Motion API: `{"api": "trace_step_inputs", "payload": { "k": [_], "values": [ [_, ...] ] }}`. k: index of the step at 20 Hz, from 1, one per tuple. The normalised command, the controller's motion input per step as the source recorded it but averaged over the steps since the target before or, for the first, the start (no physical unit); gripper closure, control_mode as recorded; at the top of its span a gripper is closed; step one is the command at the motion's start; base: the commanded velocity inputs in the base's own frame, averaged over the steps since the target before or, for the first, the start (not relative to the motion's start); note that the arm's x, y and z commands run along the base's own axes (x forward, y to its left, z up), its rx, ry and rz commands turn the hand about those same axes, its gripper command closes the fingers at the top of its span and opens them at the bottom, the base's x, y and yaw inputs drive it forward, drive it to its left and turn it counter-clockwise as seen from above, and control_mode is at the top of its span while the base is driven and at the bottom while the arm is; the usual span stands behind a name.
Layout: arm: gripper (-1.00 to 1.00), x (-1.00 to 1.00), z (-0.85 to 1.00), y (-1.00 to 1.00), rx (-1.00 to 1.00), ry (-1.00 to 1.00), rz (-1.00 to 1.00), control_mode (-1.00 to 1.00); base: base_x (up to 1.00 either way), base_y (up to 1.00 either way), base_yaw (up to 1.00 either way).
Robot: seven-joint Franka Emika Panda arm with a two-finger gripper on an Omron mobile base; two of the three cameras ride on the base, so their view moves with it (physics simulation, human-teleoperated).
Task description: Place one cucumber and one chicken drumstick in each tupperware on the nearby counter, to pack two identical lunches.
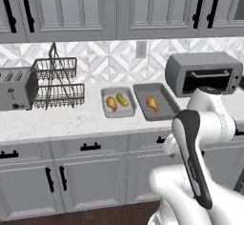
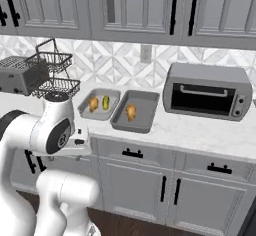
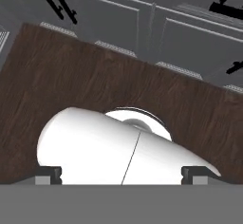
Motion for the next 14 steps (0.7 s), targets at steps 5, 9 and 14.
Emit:
{"api": "trace_step_inputs", "payload": {
  "k": [5,9,14],
  "values": [
    [-1.0,0.0,0.0,0.0,0.0,0.0,0.0,1.0,-0.11,0.07,0.7],
    [-1.0,0.0,0.0,0.0,0.0,0.0,0.0,1.0,0.0,0.51,0.89],
    [-1.0,0.0,0.0,0.0,0.0,0.0,0.0,1.0,0.07,0.79,0.85]
  ]
}}
